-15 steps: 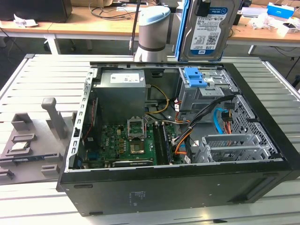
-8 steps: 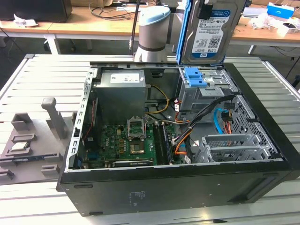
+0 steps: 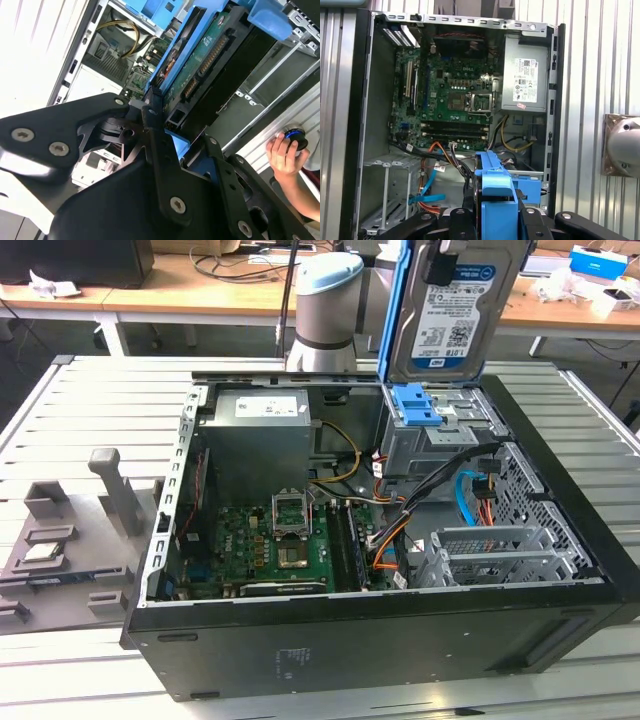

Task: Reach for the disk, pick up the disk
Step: 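Pick up the disk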

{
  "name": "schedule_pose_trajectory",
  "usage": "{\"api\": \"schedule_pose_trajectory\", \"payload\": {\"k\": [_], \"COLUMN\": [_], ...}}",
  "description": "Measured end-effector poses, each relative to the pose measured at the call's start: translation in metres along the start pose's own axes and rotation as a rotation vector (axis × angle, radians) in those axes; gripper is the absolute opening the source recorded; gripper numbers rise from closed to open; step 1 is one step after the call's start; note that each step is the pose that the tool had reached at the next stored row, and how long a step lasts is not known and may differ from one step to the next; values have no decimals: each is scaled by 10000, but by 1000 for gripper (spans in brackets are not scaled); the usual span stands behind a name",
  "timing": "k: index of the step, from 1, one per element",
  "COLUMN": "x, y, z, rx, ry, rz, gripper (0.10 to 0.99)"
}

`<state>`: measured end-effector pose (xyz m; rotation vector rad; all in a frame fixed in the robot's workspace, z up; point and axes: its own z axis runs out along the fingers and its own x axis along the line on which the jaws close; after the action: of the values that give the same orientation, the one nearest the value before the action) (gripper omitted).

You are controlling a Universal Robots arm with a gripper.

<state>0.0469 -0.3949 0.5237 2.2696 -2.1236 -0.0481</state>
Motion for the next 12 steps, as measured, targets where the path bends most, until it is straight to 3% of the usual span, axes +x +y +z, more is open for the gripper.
{"api": "schedule_pose_trajectory", "payload": {"k": [12], "x": [125], "y": [7], "z": [0], "rx": [0], "ry": [0], "rz": [0], "gripper": [369]}}
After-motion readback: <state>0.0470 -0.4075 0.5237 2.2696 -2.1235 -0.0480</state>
